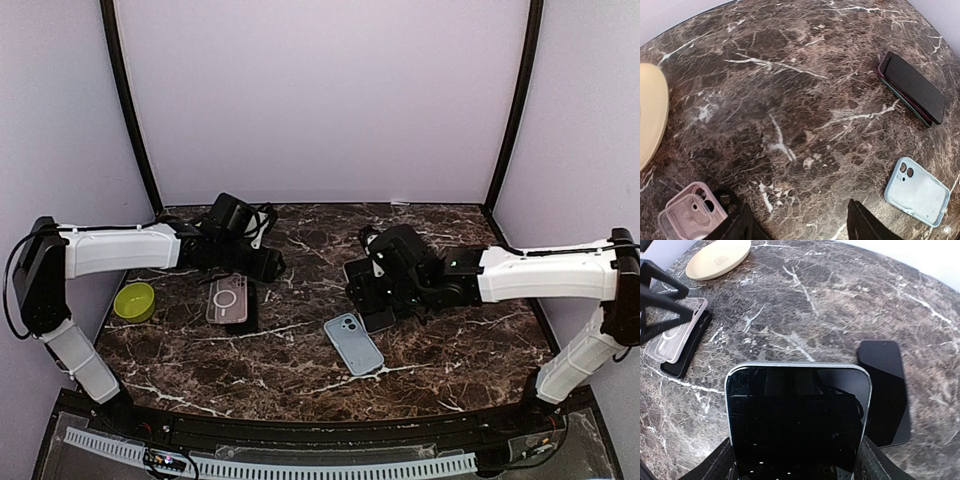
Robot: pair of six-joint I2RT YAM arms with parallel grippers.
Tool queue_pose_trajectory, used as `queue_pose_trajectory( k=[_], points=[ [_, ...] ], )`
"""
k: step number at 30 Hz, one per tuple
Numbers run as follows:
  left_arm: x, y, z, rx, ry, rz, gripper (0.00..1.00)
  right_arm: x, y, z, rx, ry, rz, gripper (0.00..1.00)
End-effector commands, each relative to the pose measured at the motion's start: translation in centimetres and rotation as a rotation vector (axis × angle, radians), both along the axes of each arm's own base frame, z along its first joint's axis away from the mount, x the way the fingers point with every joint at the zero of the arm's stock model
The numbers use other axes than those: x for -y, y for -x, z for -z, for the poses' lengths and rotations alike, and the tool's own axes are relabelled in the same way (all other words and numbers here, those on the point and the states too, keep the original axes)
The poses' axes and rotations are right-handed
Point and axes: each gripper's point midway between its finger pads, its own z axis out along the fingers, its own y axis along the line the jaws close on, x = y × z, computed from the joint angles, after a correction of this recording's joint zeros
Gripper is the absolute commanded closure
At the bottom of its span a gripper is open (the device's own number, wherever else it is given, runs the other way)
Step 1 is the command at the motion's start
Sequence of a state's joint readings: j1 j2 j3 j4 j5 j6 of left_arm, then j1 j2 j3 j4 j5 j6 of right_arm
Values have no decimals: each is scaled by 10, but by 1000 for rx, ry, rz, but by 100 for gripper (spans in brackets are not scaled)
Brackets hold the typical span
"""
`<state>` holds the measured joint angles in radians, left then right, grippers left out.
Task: Put the phone into the phone case
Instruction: Pass from the right arm to the left
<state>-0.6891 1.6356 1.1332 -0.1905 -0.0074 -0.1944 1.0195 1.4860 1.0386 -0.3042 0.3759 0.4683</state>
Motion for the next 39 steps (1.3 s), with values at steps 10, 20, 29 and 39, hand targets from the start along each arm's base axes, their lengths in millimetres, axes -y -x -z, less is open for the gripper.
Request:
queue_pose_trajectory(
  k=[10,20,29,39],
  points=[
    [-26,-4,-33,103,14,-114,32,-29,21,42,-4,23,111,76],
    [-31,-3,-35,117,-2,-115,33,-41,21,79,-18,144,42,79],
    [-30,-3,-32,110,-8,-110,34,-35,23,89,-35,161,61,79],
    [-33,-4,-35,124,-15,-124,34,-36,27,85,-26,189,66,79]
  ],
)
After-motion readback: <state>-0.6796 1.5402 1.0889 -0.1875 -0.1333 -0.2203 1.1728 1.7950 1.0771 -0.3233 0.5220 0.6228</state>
